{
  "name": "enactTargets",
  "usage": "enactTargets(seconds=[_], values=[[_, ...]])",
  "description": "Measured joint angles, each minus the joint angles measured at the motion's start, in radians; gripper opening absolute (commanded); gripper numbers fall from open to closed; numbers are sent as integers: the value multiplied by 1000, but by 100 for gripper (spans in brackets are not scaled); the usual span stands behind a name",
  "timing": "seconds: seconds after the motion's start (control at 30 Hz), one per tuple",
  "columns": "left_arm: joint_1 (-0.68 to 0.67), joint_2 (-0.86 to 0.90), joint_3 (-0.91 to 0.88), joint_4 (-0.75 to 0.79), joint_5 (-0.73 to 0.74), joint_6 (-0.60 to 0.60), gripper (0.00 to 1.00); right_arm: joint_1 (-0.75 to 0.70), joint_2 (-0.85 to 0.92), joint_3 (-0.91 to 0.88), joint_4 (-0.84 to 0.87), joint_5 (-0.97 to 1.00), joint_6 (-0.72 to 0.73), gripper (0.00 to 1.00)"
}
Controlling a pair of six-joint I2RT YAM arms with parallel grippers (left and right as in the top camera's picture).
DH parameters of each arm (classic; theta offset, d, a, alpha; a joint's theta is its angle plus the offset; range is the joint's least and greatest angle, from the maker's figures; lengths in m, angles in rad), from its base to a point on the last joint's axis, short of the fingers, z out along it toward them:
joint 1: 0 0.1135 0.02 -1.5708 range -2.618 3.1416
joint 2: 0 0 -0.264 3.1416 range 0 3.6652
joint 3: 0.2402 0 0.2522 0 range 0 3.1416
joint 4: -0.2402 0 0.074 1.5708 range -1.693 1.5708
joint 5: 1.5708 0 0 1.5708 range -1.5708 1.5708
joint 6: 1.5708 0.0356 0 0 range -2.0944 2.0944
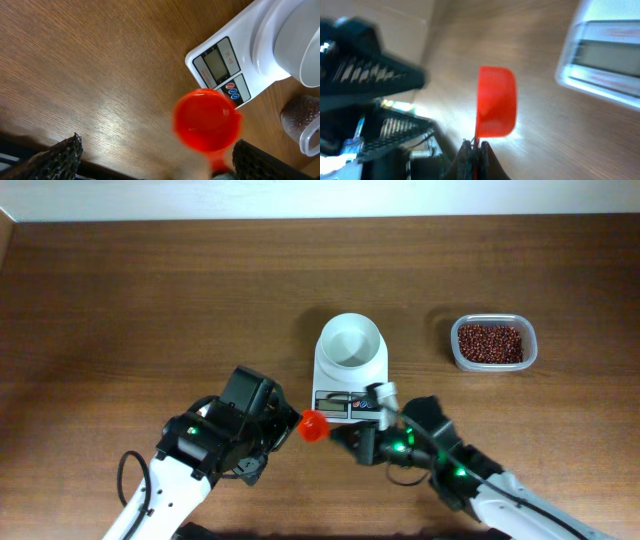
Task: Scoop and weigh 50g on scale
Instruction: 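Release the scoop from the left gripper and carry it right with the right gripper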
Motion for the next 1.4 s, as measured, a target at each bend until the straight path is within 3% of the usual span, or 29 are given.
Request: enactTargets(seconds=[0.13,0.37,0.6,0.87,1.4], values=[[0,0,-2,2,0,0,99,-204,-235,3,-215,-62,-97,4],[-1,0,-2,3,0,0,99,-409,-633,3,-454,-247,-87,4],[-1,0,-2,3,0,0,99,-479,-644,4,-454,-537,30,4],[-1,0,-2,3,0,0,99,-479,-645,11,-456,-637,43,4],[-1,0,-2,3,0,0,99,-479,-554,16,-551,-546,-122,4]])
